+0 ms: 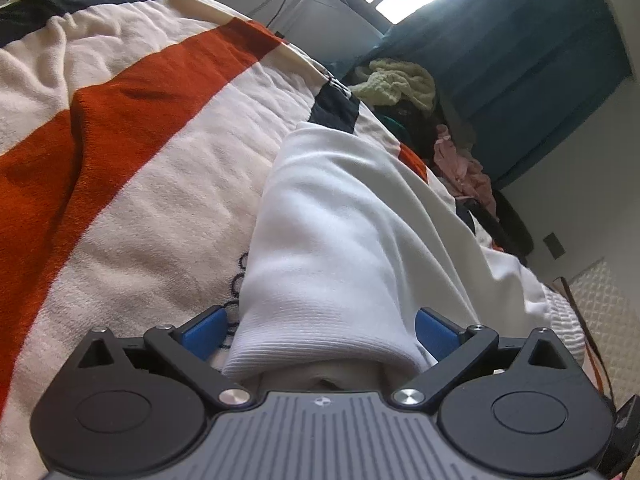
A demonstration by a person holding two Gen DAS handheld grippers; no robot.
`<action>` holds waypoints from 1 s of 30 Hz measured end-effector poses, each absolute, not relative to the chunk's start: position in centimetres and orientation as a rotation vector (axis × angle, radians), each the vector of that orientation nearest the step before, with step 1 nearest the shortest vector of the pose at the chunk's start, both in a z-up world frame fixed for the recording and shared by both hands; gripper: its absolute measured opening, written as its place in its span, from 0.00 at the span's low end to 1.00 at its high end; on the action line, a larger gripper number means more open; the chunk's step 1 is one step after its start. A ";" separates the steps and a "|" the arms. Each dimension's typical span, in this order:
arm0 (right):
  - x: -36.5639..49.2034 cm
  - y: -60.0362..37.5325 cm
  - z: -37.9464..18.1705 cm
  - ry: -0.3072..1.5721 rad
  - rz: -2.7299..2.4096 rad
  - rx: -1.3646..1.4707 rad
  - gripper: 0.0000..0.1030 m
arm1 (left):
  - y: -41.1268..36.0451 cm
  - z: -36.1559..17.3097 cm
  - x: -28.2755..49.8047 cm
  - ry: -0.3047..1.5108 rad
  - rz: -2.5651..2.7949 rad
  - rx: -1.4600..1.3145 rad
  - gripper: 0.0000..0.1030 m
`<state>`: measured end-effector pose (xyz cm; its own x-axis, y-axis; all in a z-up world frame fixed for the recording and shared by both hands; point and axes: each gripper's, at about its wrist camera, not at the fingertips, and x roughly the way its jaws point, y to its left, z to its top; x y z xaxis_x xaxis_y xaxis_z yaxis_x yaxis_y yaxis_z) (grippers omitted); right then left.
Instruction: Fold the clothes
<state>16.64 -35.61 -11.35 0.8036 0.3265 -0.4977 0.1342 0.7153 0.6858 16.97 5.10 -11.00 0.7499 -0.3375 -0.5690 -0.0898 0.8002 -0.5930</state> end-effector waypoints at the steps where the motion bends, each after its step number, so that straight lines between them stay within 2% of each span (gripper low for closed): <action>1: 16.6 -35.6 -11.3 0.646 0.114 0.780 0.49 | 5.0 -11.1 17.1 0.719 -0.148 -0.639 0.97; 3: 16.9 -35.6 -11.3 0.647 0.111 0.778 0.49 | 5.0 -11.2 17.2 0.713 -0.147 -0.637 0.94; 7: 16.9 -35.7 -11.5 0.651 0.109 0.789 0.49 | 5.4 -11.4 17.0 0.699 -0.152 -0.667 0.79; 15: 16.6 -35.5 -11.4 0.644 0.106 0.783 0.49 | 5.2 -10.8 16.5 0.667 -0.146 -0.654 0.66; 20: 16.4 -35.5 -10.7 0.611 0.116 0.780 0.42 | 5.4 -10.1 16.1 0.623 -0.167 -0.674 0.55; 30: 15.8 -35.8 -6.7 0.465 0.198 0.801 0.37 | 6.2 -7.6 15.8 0.533 -0.238 -0.776 0.45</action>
<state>15.83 -35.83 -6.69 0.8815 0.3423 -0.3252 0.0032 0.6843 0.7292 15.78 6.16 -7.60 0.8426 -0.3936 -0.3676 0.0116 0.6957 -0.7183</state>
